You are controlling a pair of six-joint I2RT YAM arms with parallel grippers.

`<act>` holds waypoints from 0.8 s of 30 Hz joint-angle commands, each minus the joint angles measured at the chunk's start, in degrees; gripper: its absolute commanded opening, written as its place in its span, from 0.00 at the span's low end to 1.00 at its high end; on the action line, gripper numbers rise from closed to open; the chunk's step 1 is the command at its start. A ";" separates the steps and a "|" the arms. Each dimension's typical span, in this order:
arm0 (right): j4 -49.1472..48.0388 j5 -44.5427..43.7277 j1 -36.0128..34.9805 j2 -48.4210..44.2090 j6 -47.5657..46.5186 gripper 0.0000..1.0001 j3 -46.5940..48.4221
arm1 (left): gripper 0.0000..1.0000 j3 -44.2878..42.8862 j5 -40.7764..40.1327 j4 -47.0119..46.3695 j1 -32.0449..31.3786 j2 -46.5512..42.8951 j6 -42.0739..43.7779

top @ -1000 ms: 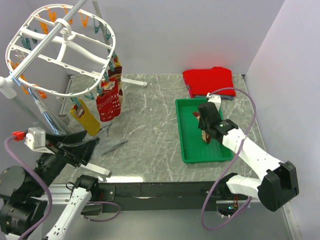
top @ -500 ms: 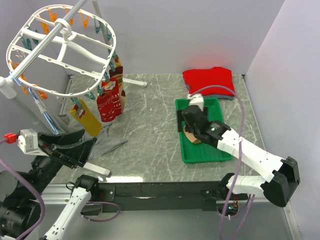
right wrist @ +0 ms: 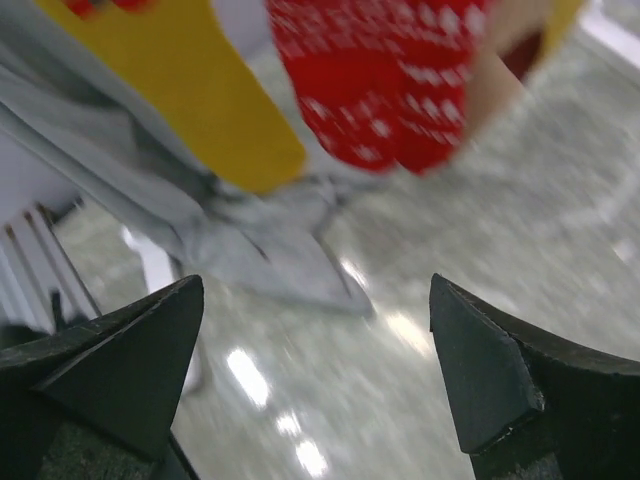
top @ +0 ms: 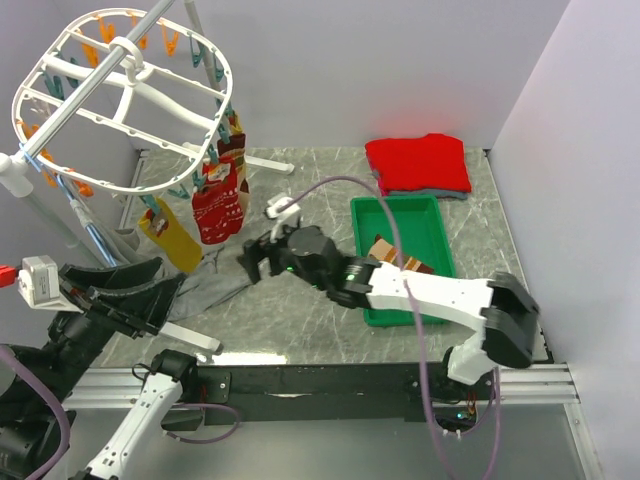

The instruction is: Remove the socks clipped to the hanger

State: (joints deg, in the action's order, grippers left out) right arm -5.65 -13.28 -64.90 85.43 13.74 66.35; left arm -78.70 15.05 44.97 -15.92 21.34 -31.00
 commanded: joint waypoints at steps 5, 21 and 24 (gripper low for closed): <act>-23.00 -2.46 -4.97 16.51 -3.36 1.00 14.92 | 0.69 -0.67 -0.55 -1.81 -0.78 -0.60 -6.34; -27.92 -2.10 -6.90 36.56 -7.85 1.00 28.57 | 0.68 -2.87 -3.19 0.12 -0.78 3.00 -6.26; -29.16 -3.94 -6.82 39.81 -8.72 0.99 31.55 | 0.68 -3.39 -2.75 0.56 -0.78 3.35 -5.82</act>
State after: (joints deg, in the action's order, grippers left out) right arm -29.67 -13.74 -71.18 122.41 7.31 92.79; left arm -80.93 12.32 45.54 -16.60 23.29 -36.71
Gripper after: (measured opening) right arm 0.993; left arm 0.678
